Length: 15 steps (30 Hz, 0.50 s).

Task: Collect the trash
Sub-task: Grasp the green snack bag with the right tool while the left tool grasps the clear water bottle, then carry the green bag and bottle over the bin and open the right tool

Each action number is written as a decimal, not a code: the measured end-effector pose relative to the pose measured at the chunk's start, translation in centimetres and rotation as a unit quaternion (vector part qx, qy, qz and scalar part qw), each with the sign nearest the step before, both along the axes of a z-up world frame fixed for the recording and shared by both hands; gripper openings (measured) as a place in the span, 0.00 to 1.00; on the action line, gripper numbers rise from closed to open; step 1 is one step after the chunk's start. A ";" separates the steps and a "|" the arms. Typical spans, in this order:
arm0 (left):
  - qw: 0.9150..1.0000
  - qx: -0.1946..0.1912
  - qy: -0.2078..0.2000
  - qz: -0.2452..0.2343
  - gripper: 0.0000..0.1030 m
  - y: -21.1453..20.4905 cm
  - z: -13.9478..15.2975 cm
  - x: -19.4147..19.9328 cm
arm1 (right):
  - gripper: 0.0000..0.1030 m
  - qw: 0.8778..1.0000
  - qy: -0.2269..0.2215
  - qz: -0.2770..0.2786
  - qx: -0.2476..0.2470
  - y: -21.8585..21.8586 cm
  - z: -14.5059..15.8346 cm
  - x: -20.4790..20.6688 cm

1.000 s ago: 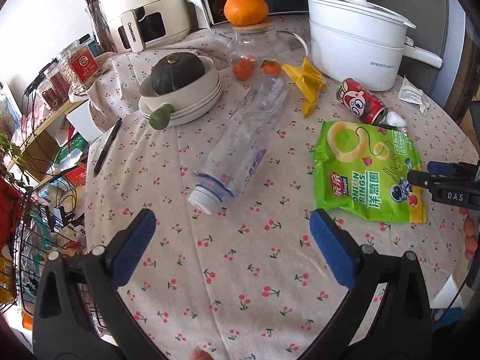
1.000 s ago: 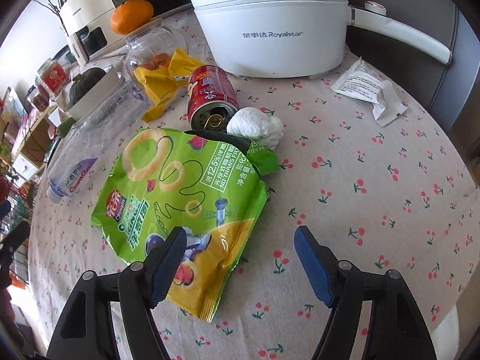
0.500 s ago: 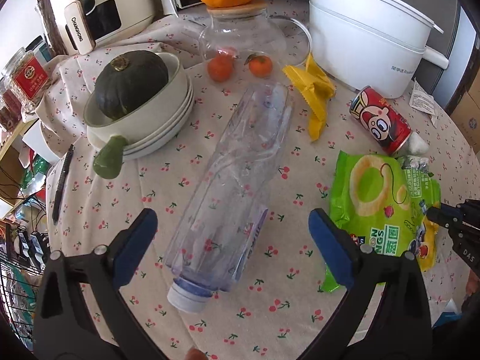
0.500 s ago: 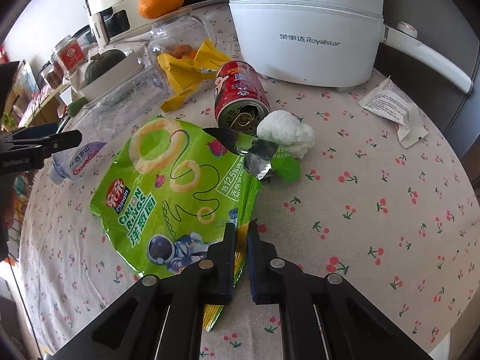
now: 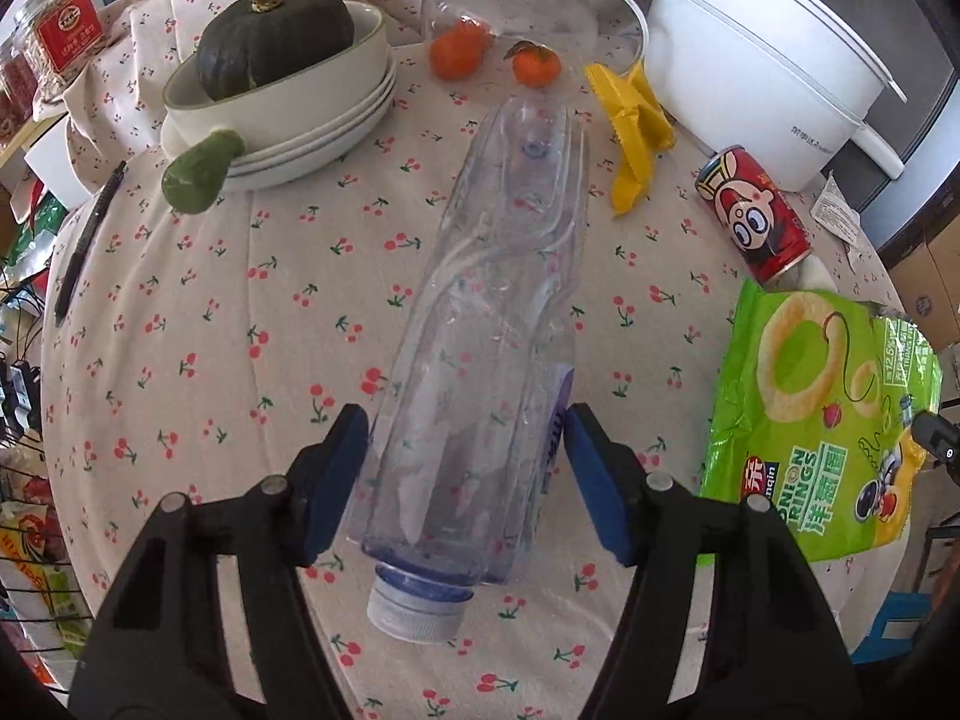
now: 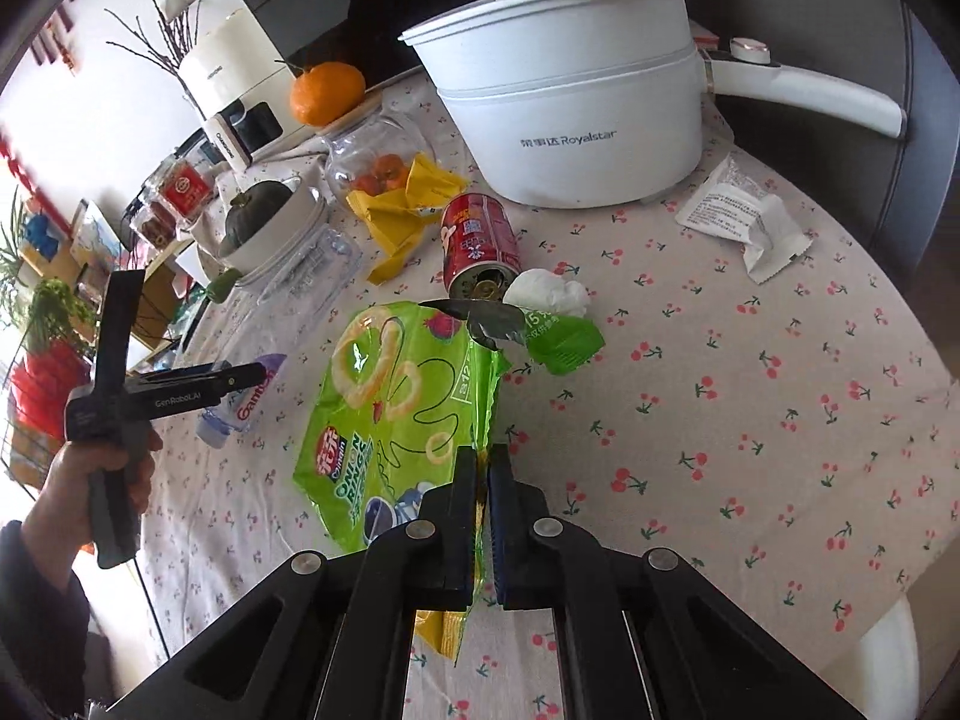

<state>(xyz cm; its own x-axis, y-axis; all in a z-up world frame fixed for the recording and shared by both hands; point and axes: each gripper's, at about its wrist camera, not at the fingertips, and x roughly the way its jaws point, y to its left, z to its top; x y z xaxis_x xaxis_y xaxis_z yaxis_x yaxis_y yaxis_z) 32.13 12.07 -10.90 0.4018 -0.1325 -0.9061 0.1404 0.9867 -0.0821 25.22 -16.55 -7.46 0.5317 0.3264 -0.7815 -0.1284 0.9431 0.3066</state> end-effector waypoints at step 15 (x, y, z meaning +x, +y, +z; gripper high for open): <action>0.994 -0.093 -0.049 0.026 0.63 -2.3 4.5 -11.7 | 0.04 0.997 -0.070 -0.009 0.003 -5.2 8.1 -9.5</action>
